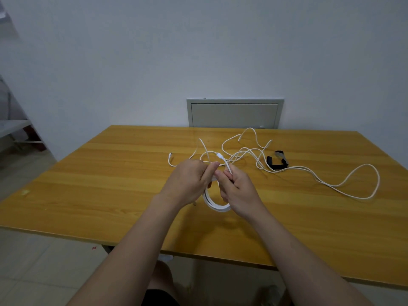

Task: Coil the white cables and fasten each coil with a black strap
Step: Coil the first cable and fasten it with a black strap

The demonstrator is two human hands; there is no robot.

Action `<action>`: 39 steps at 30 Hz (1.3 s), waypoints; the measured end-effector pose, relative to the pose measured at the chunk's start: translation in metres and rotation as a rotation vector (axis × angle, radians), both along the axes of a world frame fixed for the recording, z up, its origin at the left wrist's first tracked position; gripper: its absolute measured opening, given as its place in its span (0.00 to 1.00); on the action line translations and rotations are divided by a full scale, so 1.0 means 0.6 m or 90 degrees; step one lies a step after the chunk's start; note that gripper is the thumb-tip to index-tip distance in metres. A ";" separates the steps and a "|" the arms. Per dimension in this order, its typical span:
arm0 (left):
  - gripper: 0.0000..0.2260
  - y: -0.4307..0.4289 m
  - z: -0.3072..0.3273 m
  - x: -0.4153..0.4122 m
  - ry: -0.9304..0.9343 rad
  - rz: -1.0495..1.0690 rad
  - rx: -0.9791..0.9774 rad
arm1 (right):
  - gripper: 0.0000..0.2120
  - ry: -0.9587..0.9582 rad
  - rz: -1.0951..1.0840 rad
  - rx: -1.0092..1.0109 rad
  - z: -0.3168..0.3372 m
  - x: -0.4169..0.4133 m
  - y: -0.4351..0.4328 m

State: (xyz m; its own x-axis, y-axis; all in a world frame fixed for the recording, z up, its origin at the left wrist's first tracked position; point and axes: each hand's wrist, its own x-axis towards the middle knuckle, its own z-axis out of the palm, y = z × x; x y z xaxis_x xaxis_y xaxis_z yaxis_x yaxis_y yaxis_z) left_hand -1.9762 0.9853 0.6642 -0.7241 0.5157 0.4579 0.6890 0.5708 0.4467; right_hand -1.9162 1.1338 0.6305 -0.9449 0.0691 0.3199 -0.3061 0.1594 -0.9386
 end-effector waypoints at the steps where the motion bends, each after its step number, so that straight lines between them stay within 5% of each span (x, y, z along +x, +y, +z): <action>1: 0.28 0.000 0.000 -0.002 -0.011 -0.008 0.014 | 0.15 -0.002 0.011 -0.006 0.003 0.001 0.001; 9: 0.28 0.016 -0.019 0.017 -0.170 0.026 0.299 | 0.16 -0.012 0.045 -0.037 0.011 0.001 0.003; 15: 0.26 0.006 -0.016 0.021 -0.254 -0.040 0.184 | 0.15 0.013 0.028 0.035 0.005 0.010 0.007; 27: 0.17 -0.025 0.012 0.017 -0.458 -0.126 0.159 | 0.17 0.010 0.026 0.051 0.007 0.010 0.008; 33: 0.13 -0.004 -0.005 0.022 -0.336 -0.028 0.312 | 0.15 -0.002 0.030 0.016 0.002 0.002 0.010; 39: 0.12 0.025 -0.023 0.041 -0.473 0.004 0.514 | 0.14 0.008 0.009 0.016 -0.005 -0.001 0.003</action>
